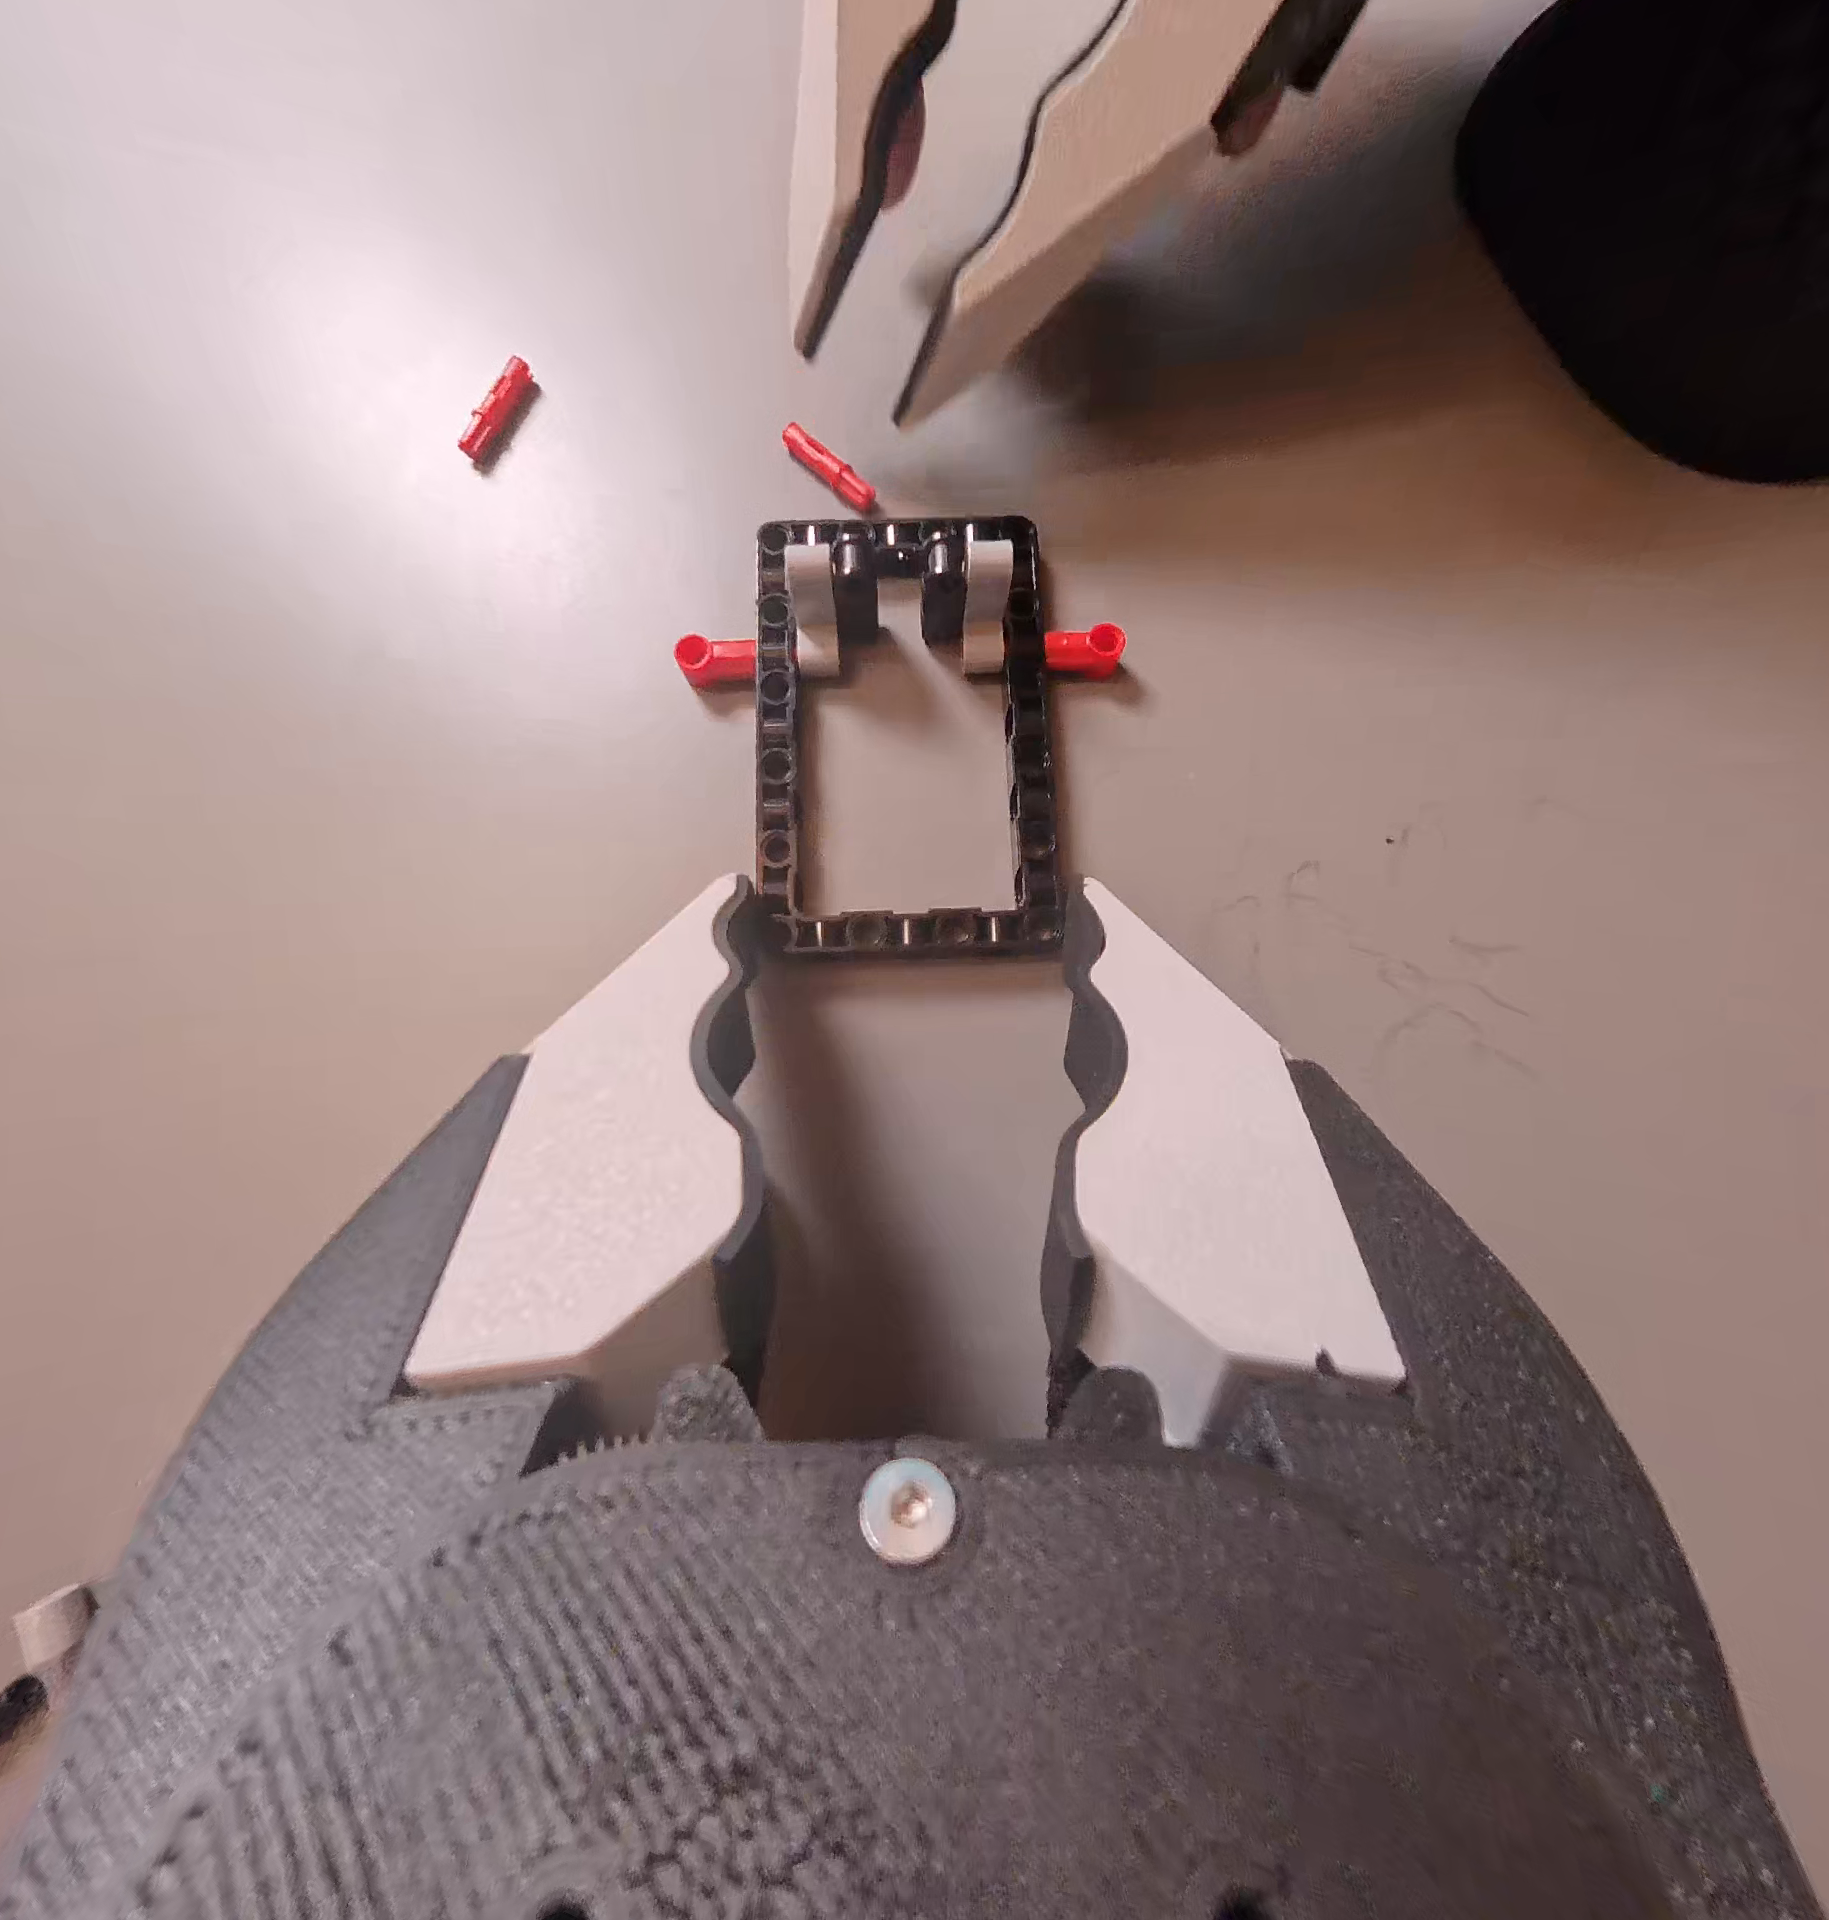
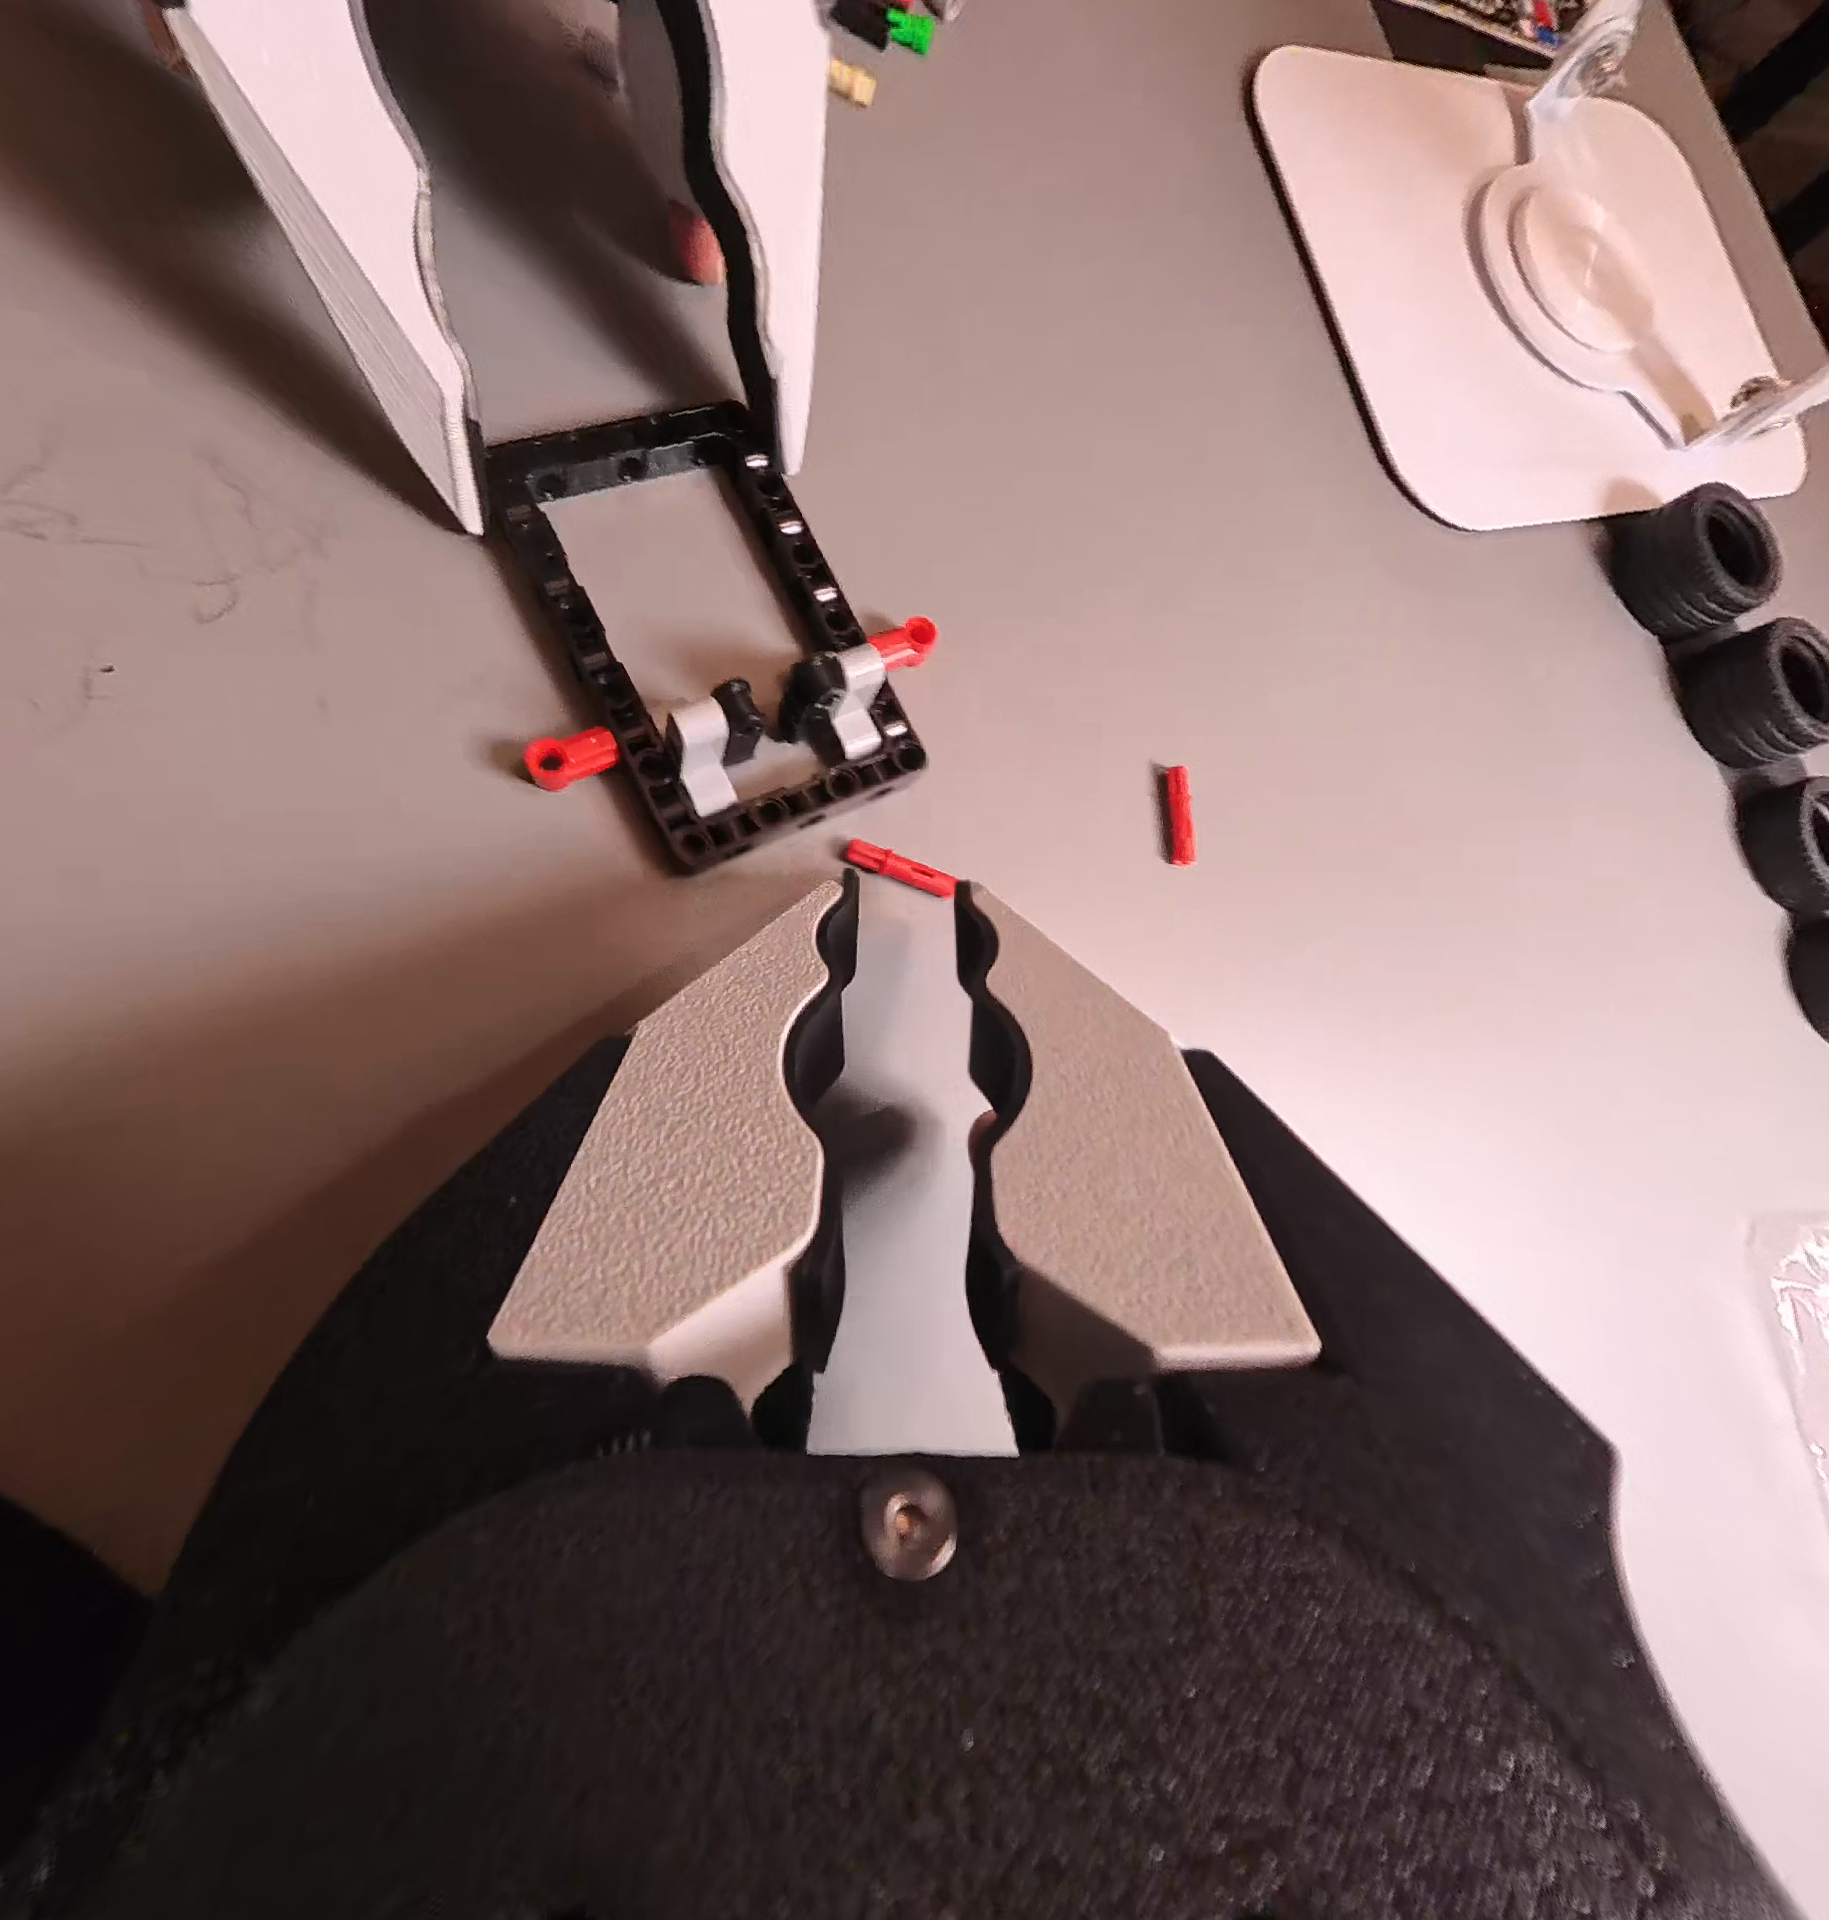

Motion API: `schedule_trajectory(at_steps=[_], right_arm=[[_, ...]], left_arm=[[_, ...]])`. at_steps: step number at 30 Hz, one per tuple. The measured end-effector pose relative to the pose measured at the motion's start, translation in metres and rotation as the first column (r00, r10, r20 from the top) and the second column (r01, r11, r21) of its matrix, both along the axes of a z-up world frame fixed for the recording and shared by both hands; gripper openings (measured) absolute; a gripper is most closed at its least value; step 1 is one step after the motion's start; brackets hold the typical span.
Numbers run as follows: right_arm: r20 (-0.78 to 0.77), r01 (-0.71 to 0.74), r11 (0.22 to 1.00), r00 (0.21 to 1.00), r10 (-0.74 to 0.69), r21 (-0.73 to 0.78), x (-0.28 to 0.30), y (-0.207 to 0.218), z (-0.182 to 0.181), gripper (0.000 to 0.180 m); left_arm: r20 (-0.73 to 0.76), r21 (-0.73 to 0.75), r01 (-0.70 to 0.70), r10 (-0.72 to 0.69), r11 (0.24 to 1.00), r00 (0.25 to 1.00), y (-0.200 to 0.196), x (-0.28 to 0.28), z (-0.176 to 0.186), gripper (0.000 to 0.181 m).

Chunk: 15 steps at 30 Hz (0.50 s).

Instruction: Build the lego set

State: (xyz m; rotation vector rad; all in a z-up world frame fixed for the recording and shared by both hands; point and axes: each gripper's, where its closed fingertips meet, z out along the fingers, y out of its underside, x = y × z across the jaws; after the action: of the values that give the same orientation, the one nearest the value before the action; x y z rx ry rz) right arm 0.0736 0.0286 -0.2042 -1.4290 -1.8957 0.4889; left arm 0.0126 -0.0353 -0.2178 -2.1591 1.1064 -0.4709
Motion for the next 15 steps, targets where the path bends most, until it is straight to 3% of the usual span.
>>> schedule_trajectory(at_steps=[7, 15], right_arm=[[0.004, -0.007, 1.0, 1.0, 0.007, 0.003, 0.0, 0.005, -0.002, 0.019], [0.061, -0.055, 0.996, 0.996, 0.059, -0.075, -0.01, 0.01, -0.009, 0.023]], left_arm=[[-0.062, -0.026, 0.008, -0.01, 1.0, 0.998, -0.019, -0.022, 0.0, 0.059], [0.001, 0.001, -0.013, 0.013, 1.0, 1.0, -0.027, -0.035, 0.0, 0.059]])
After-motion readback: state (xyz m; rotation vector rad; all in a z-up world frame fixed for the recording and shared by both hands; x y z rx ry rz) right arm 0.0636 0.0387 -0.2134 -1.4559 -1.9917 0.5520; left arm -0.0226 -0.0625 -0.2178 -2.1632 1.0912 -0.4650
